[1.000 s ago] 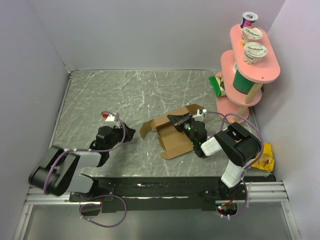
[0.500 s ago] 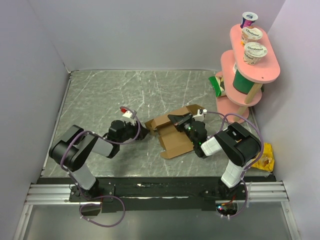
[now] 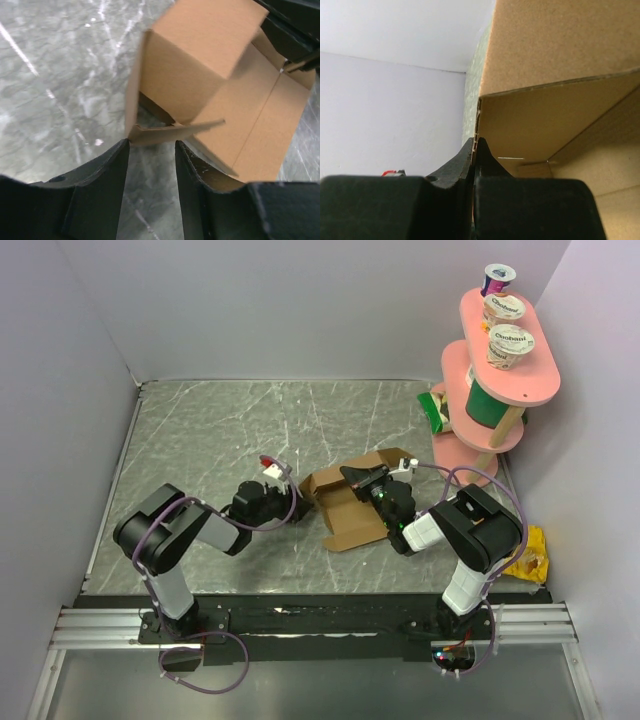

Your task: Fold the paper box

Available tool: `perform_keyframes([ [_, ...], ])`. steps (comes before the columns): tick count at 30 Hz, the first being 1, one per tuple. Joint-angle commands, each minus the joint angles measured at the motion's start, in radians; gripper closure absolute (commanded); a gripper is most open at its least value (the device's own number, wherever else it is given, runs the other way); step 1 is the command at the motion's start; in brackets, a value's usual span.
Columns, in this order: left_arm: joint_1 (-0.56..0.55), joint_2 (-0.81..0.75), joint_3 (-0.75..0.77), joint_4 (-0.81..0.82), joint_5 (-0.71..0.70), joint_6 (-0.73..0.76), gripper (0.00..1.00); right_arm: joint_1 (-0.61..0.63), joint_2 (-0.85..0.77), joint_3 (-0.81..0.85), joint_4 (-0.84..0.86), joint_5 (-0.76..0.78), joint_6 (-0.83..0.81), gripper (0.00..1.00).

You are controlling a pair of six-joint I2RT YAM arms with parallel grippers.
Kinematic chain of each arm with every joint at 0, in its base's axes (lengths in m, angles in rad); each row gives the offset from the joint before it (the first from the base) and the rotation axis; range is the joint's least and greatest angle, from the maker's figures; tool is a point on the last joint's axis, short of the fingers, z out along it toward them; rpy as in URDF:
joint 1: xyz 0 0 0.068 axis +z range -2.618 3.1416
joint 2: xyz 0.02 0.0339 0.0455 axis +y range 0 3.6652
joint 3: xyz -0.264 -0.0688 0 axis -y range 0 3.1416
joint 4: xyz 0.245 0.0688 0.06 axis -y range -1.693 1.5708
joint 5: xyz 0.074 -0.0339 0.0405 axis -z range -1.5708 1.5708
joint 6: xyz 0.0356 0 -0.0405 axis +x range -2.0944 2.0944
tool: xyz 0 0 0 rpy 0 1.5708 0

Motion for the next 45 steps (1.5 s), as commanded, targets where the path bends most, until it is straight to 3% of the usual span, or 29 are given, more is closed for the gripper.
perform_keyframes([
  [1,-0.029,0.0,0.054,0.072,0.03,0.035,0.53,0.004,0.004,-0.017,-0.018,-0.002,-0.04,1.0],
  [14,-0.062,0.046,0.152,0.011,-0.031,0.047,0.57,0.01,0.015,-0.026,-0.014,-0.004,-0.039,1.0],
  [21,-0.103,0.038,0.126,0.057,-0.216,-0.042,0.56,0.018,0.025,-0.029,-0.015,0.001,-0.03,1.0],
  [28,-0.167,0.066,0.17,-0.009,-0.405,-0.095,0.56,0.027,0.026,-0.034,-0.022,0.013,-0.027,1.0],
  [45,-0.215,0.142,0.244,-0.089,-0.643,-0.065,0.56,0.042,-0.017,-0.032,-0.107,0.036,0.015,1.0],
])
